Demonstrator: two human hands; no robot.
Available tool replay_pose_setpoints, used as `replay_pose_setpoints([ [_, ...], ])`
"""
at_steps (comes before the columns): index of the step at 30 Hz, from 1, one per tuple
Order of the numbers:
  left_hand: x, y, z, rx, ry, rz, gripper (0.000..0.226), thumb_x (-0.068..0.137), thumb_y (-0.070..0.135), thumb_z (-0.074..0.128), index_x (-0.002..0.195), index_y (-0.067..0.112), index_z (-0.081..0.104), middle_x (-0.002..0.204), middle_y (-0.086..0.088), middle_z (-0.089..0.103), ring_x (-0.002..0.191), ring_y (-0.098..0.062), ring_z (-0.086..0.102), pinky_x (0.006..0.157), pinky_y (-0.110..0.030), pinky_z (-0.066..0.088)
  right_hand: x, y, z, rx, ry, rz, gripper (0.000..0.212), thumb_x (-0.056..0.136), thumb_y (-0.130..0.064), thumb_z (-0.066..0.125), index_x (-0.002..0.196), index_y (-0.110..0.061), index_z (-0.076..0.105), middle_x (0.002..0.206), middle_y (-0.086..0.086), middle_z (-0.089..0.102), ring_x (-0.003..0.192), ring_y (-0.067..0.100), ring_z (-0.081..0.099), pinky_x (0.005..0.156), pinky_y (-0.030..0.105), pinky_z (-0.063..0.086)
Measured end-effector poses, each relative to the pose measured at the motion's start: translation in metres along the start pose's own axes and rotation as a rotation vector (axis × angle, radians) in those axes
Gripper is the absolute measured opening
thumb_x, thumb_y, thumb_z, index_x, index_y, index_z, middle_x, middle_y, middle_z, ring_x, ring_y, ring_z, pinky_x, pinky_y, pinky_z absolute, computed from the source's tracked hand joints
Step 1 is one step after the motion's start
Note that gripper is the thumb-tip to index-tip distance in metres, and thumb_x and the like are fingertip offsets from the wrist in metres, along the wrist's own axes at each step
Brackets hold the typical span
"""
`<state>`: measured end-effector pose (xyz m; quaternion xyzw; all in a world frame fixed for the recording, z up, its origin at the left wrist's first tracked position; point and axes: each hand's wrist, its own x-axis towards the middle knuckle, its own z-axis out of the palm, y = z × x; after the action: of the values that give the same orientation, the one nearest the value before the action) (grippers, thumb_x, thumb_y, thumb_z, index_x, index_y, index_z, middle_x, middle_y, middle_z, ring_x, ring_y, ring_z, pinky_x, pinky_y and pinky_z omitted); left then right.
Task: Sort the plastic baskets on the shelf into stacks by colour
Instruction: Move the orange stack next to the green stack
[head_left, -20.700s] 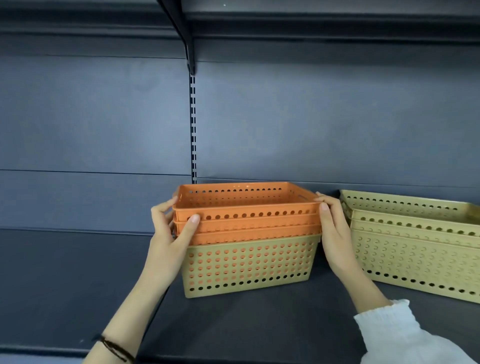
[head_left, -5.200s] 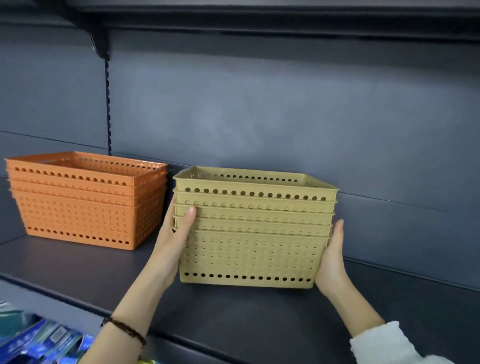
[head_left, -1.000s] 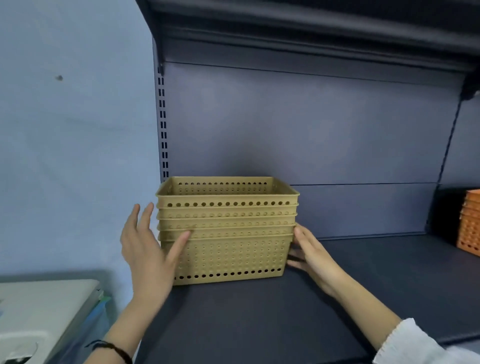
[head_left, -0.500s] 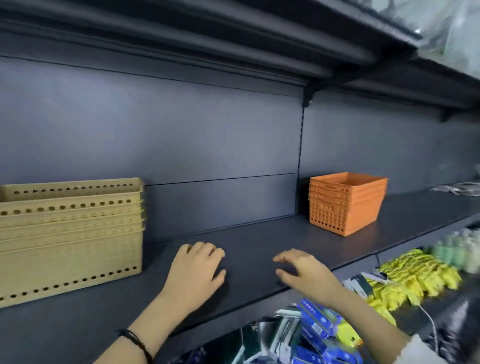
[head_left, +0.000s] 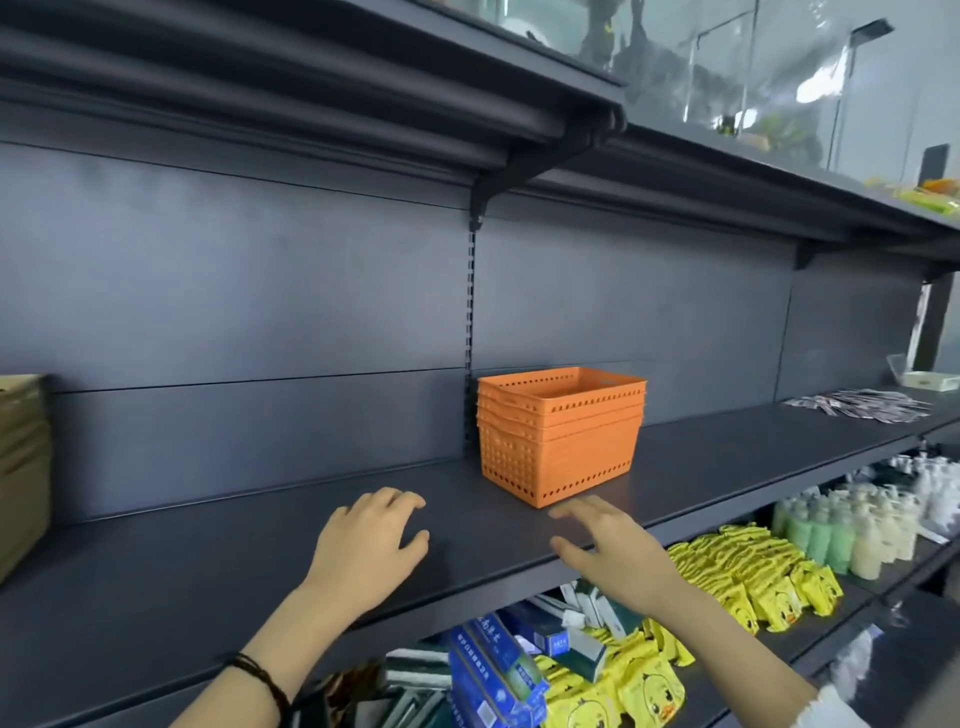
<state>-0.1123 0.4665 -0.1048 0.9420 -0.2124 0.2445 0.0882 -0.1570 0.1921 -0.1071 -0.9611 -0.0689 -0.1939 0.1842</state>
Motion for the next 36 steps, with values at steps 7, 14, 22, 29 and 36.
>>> replay_pose_setpoints([
  [7,0.064,0.046,0.051,-0.099,-0.005,-0.065,0.05,0.098,0.045,0.045,0.145,0.029,0.04,0.151,0.008,0.042,0.131,-0.014,0.045,0.099,-0.032,0.041,0.03,0.113,-0.012,-0.026,-0.006,0.033,0.039,0.092,-0.043,0.053,0.128,-0.028,0.053,0.132,-0.006,0.052,0.093,0.009,0.059,0.078,0.031,0.05],
  [14,0.162,0.102,0.096,-0.693,0.125,-0.193,0.093,0.085,0.068,0.047,0.157,0.036,-0.002,0.165,0.009,0.002,0.152,-0.008,0.001,0.121,-0.043,0.016,0.126,0.213,-0.034,0.078,0.007,0.023,0.053,0.092,-0.04,0.056,0.141,-0.025,0.042,0.139,-0.002,0.049,0.125,0.015,0.05,0.098,0.03,0.043],
  [22,0.228,0.143,0.118,-1.012,0.281,-0.361,0.08,0.091,0.037,0.062,0.152,0.039,0.011,0.125,0.03,0.05,0.114,0.007,0.051,0.108,-0.035,0.037,0.205,0.292,-0.041,0.612,0.223,0.056,0.075,0.084,-0.051,0.059,0.148,-0.031,0.024,0.145,-0.006,0.035,0.126,0.016,0.046,0.095,0.031,0.038],
  [29,0.257,0.17,0.13,-1.055,0.397,-0.544,0.084,0.083,0.052,0.066,0.151,0.042,0.018,0.129,0.024,0.05,0.105,0.008,0.05,0.092,-0.026,0.042,0.267,0.34,-0.024,0.982,0.055,-0.059,0.112,0.059,-0.079,0.06,0.15,-0.038,0.01,0.155,-0.007,0.024,0.132,0.011,0.04,0.106,0.035,0.036],
  [36,0.288,0.191,0.155,-1.232,0.523,-0.622,0.089,0.042,0.076,0.079,0.125,0.054,0.053,0.126,0.012,0.068,0.105,-0.003,0.068,0.083,-0.028,0.052,0.309,0.387,-0.015,1.21,0.069,-0.175,0.11,0.05,-0.088,0.059,0.145,-0.043,0.025,0.135,-0.02,0.042,0.109,-0.026,0.045,0.086,0.015,0.041],
])
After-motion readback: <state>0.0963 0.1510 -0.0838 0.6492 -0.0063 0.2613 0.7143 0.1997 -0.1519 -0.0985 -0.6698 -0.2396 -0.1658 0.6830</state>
